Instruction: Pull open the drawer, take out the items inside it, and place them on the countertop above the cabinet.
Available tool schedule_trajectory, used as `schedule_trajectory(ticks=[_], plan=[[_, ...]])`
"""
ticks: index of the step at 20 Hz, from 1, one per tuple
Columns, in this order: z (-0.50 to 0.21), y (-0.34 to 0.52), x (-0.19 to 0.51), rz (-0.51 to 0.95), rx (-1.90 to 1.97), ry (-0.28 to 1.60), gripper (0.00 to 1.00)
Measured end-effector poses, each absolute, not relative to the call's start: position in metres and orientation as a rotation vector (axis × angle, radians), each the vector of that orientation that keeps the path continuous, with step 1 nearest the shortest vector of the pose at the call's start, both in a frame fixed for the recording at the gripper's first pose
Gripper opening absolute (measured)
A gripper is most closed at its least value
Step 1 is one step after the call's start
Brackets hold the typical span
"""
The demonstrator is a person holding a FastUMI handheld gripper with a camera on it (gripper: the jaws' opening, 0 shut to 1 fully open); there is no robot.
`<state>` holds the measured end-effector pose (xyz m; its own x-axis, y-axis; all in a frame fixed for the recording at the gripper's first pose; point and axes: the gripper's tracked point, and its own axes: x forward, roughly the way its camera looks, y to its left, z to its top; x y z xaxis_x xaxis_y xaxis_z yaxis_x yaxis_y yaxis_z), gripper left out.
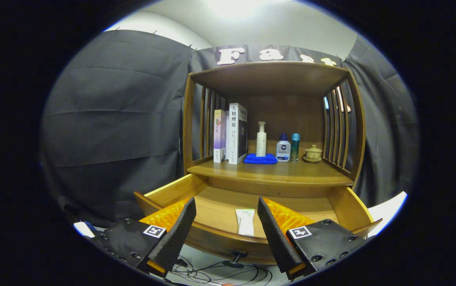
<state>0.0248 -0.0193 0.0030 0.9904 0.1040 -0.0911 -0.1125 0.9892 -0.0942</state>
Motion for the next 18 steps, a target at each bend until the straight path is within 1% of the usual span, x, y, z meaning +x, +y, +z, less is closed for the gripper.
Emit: schedule_trajectory(ticks=[4,10,14,18], plan=[[0.009,-0.019,0.051,0.14,-0.054,0.134,0.97],[0.003,-0.015,0.087,0.214,-0.066,0.306,0.95],[0.004,-0.013,0.114,0.242,-0.149,0.347,0.96],[-0.011,-0.011,0.139,0.279,-0.163,0.463,0.96]])
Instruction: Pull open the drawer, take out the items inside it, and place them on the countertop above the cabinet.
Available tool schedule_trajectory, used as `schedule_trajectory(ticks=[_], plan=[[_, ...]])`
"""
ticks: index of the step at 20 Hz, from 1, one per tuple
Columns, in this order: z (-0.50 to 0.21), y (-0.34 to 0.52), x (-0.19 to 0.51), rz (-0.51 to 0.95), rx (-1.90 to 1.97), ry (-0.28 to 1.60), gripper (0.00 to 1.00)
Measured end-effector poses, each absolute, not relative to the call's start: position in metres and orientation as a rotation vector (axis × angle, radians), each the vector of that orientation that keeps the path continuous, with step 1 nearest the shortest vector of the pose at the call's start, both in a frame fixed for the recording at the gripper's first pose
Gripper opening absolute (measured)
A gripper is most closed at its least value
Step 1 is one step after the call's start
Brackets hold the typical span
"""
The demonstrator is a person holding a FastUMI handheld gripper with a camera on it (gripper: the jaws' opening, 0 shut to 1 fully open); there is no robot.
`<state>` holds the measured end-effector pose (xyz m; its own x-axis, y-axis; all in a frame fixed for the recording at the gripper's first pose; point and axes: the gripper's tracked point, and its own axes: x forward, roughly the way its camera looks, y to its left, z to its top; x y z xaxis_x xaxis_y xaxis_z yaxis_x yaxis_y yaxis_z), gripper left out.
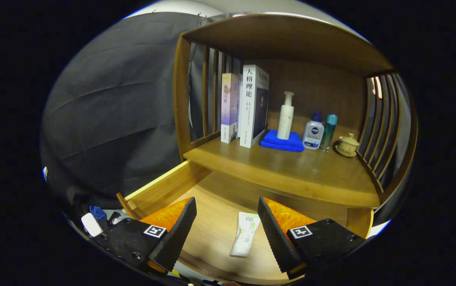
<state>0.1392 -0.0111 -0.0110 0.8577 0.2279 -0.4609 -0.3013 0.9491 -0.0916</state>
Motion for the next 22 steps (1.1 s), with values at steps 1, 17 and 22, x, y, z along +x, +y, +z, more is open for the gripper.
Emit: schedule_trajectory(ticks=[1,17,22], plan=[[-0.019,-0.01,0.146,0.297,-0.152,0.51,0.97],[-0.124,-0.059,0.164,0.305,-0.175,1.031,0.95],[-0.145,-0.07,0.159,0.303,-0.205,1.119,0.94]])
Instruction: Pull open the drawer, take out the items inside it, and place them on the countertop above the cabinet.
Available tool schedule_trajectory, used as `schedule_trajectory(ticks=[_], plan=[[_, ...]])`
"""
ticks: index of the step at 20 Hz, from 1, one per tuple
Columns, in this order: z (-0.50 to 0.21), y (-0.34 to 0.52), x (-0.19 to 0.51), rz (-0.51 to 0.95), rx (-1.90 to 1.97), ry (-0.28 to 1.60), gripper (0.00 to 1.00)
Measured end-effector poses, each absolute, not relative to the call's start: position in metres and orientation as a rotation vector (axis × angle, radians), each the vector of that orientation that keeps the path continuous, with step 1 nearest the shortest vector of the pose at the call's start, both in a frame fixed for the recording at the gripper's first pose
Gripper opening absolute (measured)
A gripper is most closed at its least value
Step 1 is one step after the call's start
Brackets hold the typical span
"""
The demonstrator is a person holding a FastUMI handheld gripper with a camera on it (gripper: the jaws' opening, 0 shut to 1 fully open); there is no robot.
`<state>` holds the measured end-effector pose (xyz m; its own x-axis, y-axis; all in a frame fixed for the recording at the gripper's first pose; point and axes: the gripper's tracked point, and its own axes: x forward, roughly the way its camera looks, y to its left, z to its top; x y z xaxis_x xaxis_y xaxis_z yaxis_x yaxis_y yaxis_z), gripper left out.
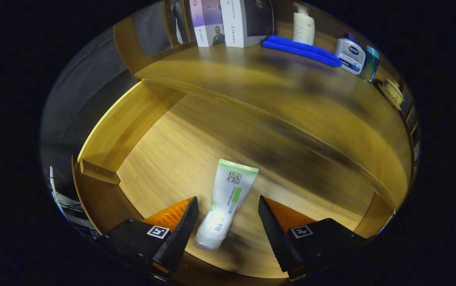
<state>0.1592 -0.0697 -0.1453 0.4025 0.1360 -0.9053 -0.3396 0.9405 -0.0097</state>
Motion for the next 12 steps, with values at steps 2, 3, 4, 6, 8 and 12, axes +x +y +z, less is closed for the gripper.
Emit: schedule_trajectory(ticks=[2,3,4,6,8,12], plan=[[-0.153,-0.075,0.159,0.298,-0.215,1.137,0.95],[-0.153,-0.074,0.157,0.305,-0.209,1.143,0.95],[-0.154,-0.074,0.158,0.305,-0.209,1.144,0.87],[-0.155,-0.072,0.158,0.31,-0.208,1.148,0.7],[-0.158,-0.073,0.157,0.315,-0.213,1.144,0.46],[-0.148,-0.081,0.167,0.29,-0.29,1.067,0.27]])
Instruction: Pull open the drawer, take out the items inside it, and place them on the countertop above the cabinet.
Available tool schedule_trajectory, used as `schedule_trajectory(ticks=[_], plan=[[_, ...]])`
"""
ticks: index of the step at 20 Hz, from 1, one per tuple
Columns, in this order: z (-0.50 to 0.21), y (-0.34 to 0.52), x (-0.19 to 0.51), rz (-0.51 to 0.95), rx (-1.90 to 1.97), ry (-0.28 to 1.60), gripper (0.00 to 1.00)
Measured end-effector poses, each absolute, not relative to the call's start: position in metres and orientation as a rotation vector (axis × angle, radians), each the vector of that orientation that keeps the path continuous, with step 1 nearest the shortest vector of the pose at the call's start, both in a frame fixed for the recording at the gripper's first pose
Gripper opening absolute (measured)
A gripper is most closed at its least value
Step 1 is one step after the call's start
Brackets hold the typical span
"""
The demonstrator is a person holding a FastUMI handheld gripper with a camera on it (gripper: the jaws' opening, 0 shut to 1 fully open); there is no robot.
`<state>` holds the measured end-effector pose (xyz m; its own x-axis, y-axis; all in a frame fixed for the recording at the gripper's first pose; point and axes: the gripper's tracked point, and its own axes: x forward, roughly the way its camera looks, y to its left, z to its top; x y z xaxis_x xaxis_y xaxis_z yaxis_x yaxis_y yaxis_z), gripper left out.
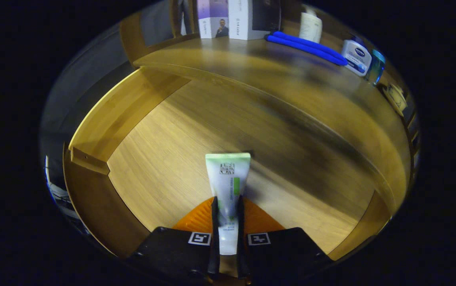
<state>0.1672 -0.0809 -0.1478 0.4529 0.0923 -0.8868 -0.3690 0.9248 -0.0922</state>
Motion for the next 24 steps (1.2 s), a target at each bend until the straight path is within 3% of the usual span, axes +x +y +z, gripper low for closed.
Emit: schedule_trajectory(ticks=[1,16,24], plan=[[-0.147,-0.082,0.166,0.289,-0.314,1.059,0.19],[-0.068,-0.061,0.147,0.412,-0.266,0.808,0.19],[0.004,-0.058,0.156,0.395,-0.176,0.611,0.18]])
